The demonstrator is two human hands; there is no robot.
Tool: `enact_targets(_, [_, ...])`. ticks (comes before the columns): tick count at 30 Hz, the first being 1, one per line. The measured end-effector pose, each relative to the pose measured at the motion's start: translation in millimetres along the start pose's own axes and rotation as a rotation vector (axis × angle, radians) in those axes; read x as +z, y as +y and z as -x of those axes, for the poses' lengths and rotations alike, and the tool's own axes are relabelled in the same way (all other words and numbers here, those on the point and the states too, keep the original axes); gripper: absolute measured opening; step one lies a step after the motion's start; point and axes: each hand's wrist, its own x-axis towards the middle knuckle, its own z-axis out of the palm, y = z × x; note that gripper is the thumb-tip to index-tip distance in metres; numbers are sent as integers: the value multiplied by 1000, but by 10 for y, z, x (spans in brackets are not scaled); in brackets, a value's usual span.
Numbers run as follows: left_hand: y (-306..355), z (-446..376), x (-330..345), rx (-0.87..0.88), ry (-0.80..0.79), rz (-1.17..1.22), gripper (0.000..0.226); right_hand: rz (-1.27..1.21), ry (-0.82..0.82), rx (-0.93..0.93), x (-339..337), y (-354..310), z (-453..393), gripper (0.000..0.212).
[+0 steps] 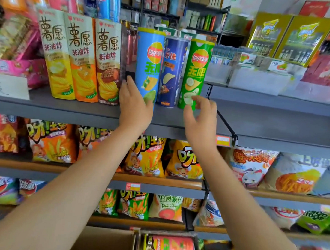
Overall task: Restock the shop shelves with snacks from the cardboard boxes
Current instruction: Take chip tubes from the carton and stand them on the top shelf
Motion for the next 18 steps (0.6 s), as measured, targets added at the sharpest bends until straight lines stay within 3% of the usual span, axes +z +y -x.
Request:
enact_targets(3, [-115, 763, -34, 351, 167, 94, 49, -51, -30, -139, -172, 145, 932, 14])
enact_targets(5, [-373, 1375, 47, 428, 97, 132, 31, -34, -136, 2, -201, 480, 1518, 13])
enact_targets(7, [-737, 1993, 207, 275, -98, 153, 22, 9, -273, 266, -225, 914, 2110, 14])
enact_targets(10, [-1414, 2955, 454, -154, -451, 73, 18, 200, -598, 641, -285, 1560, 3057, 15])
enact_targets(14, [-2172, 4235, 501, -657, -827, -107, 21, 453, -1126, 833, -394, 2031, 4356, 24])
enact_targets(16, [-2284, 4683, 412, -716, -911, -156, 25, 514, -1347, 836, -509, 2087, 4872, 31])
enact_targets(18, [-2261, 4889, 352, -674, -915, -179, 24, 418, -1408, 927, -646, 2093, 5195, 45])
